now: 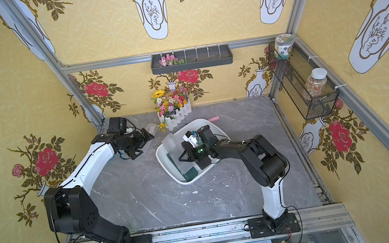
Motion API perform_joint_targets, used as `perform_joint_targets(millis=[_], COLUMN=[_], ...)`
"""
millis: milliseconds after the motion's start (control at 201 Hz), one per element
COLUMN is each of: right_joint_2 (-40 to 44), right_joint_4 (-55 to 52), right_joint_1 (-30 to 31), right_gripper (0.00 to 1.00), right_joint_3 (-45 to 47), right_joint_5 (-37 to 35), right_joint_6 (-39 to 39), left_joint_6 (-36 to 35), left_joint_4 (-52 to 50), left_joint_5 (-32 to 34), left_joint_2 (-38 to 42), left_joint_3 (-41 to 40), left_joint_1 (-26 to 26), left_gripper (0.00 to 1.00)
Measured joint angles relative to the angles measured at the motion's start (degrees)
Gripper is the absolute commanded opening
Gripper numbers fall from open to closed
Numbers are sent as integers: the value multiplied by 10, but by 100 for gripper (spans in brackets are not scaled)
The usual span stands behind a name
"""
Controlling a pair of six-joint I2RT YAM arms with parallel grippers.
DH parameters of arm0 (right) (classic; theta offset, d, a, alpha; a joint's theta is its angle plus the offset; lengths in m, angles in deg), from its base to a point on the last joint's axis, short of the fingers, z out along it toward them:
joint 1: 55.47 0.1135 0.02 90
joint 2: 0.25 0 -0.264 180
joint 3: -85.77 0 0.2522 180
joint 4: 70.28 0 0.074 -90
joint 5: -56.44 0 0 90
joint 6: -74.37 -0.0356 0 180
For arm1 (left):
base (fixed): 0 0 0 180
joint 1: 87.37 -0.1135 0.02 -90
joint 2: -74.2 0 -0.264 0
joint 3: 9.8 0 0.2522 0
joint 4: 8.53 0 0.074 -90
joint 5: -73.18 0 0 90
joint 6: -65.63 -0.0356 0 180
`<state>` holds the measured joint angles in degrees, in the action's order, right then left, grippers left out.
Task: Put the pencil case into the storage box
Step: Place the pencil case at the storage box.
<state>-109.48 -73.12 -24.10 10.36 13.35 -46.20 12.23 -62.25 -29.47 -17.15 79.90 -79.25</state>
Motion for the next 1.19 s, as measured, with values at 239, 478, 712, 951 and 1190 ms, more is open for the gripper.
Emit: perform_joint_targets(millis=[239,478,712,951,1190], right_joint_2=[11,28,19,1,10], right_joint_4=[-14,-24,-33,-33,-77], right_joint_1=[12,15,20,31,35], right_gripper=[36,36,36,54,97], right_joint_3=[15,29,30,29,-14], right_joint_5=[-9,-14,-16,-21,-62], right_joint_6=[0,4,8,4,35], left_joint_6=[-2,-4,-4,-4,-6], left_joint_4=[14,18,24,27,31], left_joint_5=[-6,-9,-11,-10,10], left_joint_2=[5,13,19,20,5], left_joint_3=[-12,-22,-34,-37,-35], left_joint_1=[-4,-6,-7,-7,-7], left_gripper=[100,100,100,100,100])
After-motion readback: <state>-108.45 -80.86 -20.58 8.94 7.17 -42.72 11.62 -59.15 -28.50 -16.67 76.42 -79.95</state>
